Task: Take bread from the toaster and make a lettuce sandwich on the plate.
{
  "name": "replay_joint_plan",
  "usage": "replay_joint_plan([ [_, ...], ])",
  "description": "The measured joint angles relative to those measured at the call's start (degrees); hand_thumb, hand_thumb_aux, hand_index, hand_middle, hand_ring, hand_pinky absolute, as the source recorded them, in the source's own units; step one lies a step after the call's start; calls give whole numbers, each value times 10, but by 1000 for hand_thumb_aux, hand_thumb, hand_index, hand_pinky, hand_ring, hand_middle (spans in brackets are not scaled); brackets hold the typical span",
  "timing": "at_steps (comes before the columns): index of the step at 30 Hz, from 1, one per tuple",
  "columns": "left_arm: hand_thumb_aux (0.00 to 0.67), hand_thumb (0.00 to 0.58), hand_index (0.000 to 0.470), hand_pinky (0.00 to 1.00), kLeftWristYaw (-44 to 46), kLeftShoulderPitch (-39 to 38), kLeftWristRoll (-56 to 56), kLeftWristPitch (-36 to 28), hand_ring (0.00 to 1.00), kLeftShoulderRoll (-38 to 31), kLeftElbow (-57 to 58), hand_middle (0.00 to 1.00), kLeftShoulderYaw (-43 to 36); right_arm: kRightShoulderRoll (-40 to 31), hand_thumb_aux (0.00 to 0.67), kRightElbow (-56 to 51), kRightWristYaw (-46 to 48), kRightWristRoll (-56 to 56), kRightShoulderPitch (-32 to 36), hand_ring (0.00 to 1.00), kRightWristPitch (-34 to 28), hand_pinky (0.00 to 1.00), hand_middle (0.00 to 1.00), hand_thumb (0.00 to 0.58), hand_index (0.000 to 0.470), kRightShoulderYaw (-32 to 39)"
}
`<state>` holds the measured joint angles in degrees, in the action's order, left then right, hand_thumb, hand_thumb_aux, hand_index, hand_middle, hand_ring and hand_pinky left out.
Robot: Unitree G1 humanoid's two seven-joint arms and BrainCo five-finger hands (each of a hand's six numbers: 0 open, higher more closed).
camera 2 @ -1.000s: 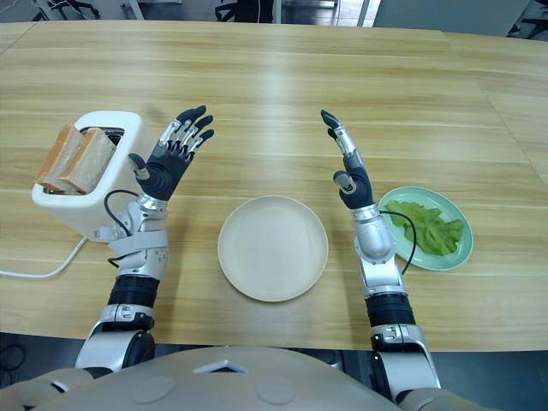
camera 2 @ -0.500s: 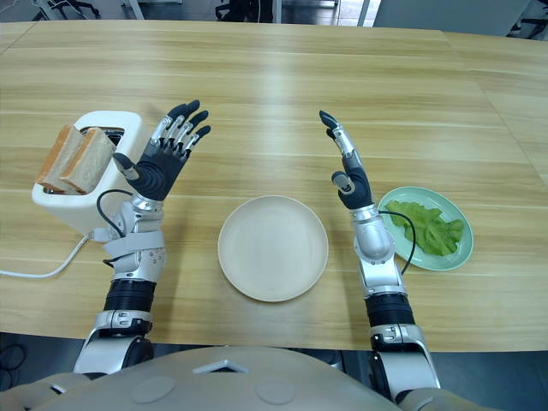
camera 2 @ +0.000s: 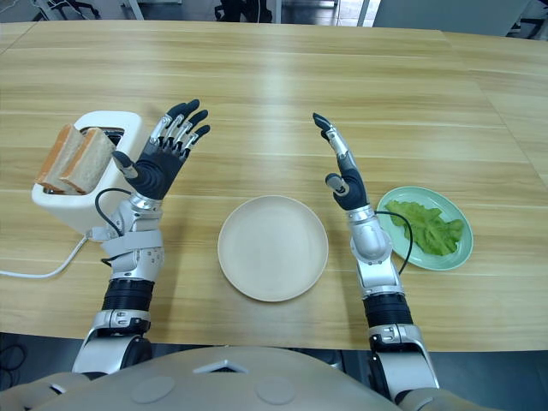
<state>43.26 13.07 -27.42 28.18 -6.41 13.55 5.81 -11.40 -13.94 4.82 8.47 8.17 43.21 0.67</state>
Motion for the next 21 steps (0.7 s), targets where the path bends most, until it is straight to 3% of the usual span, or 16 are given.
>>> replay_joint_plan([
  [8,0,0,0,0,3,-11,-4,-8,0,-3,-17,0,-2,0,0,0,0,0,0,0,0,0,0,0,0,1],
  [13,0,0,0,0,15,-75,-105,-79,0,-46,-201,0,4,-3,0,1,1,-1,-2,0,2,0,0,0,0,1],
  [15,0,0,0,0,4,-79,-164,-110,0,-89,-290,0,46,-3,0,2,1,-1,-4,0,2,0,0,0,0,1],
  [21,0,0,0,0,-47,-75,-182,-117,0,-168,-371,0,172,-1,0,6,1,0,-8,0,2,0,0,0,0,2],
])
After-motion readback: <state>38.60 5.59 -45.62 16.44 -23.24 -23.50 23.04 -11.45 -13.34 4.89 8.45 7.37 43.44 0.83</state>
